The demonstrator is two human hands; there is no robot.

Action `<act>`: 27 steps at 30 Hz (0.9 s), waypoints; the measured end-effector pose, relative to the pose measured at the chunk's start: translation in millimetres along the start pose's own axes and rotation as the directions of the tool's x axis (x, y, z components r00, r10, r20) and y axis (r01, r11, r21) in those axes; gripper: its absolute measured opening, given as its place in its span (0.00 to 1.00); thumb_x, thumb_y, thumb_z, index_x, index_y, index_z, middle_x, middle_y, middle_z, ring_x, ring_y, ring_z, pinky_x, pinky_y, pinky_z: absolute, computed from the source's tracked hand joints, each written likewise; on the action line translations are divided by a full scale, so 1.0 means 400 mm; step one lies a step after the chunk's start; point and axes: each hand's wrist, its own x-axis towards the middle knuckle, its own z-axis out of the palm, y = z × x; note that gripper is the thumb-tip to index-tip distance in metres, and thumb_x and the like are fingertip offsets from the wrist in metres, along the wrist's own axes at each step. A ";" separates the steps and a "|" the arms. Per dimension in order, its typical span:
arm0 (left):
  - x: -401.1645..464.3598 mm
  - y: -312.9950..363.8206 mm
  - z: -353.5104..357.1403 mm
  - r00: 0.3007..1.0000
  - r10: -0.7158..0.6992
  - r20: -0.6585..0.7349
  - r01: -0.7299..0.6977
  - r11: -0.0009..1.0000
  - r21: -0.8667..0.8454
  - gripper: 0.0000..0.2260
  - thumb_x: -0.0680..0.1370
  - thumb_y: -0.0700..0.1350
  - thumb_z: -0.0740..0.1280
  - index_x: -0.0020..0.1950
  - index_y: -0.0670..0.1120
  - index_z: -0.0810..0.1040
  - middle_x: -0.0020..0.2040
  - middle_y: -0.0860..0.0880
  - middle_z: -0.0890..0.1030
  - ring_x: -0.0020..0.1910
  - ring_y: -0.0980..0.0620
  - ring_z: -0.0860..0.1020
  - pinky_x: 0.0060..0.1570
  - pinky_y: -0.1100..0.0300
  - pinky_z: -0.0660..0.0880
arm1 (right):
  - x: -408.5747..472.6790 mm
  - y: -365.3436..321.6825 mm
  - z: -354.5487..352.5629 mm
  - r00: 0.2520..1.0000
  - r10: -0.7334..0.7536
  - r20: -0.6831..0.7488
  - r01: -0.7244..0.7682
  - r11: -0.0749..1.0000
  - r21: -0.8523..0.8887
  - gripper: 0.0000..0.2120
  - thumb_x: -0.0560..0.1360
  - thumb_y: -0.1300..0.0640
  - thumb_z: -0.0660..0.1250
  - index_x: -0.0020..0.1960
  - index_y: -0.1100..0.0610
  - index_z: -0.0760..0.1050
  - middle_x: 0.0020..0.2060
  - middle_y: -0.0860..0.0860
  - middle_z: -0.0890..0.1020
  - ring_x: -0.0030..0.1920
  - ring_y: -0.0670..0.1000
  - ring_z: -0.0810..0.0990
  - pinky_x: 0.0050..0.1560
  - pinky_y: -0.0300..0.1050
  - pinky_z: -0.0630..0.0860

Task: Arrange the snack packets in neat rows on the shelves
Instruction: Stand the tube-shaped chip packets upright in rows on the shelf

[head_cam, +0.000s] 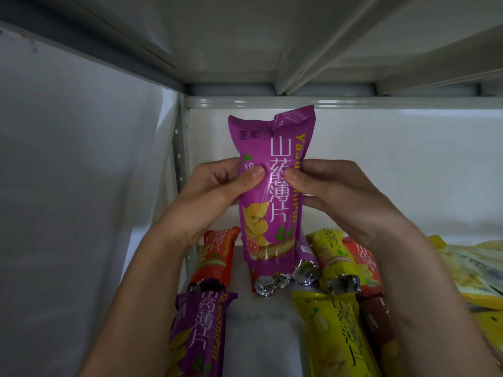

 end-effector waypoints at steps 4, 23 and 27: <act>0.002 -0.002 0.005 0.998 -0.026 0.060 0.030 0.997 -0.068 0.21 0.77 0.50 0.69 0.67 0.42 0.81 0.62 0.44 0.86 0.63 0.46 0.84 0.65 0.53 0.79 | 0.001 -0.001 0.000 0.997 -0.017 -0.075 0.020 0.999 0.034 0.11 0.78 0.57 0.72 0.59 0.59 0.85 0.51 0.53 0.89 0.53 0.52 0.88 0.54 0.45 0.85; 0.005 -0.003 0.003 0.992 -0.128 -0.017 0.127 0.991 -0.040 0.21 0.74 0.49 0.73 0.65 0.42 0.83 0.59 0.45 0.87 0.60 0.46 0.85 0.63 0.50 0.81 | 0.004 0.005 0.010 0.999 0.042 -0.011 -0.042 0.999 -0.006 0.16 0.75 0.56 0.74 0.63 0.58 0.83 0.53 0.51 0.89 0.53 0.50 0.88 0.53 0.40 0.84; 0.004 0.000 -0.002 0.991 -0.115 -0.062 0.113 0.993 -0.046 0.21 0.74 0.49 0.73 0.64 0.42 0.84 0.58 0.45 0.87 0.58 0.46 0.86 0.61 0.52 0.82 | 0.000 0.007 0.006 0.994 0.080 0.075 -0.080 0.997 -0.005 0.17 0.75 0.57 0.73 0.64 0.58 0.83 0.55 0.54 0.88 0.57 0.53 0.87 0.58 0.47 0.84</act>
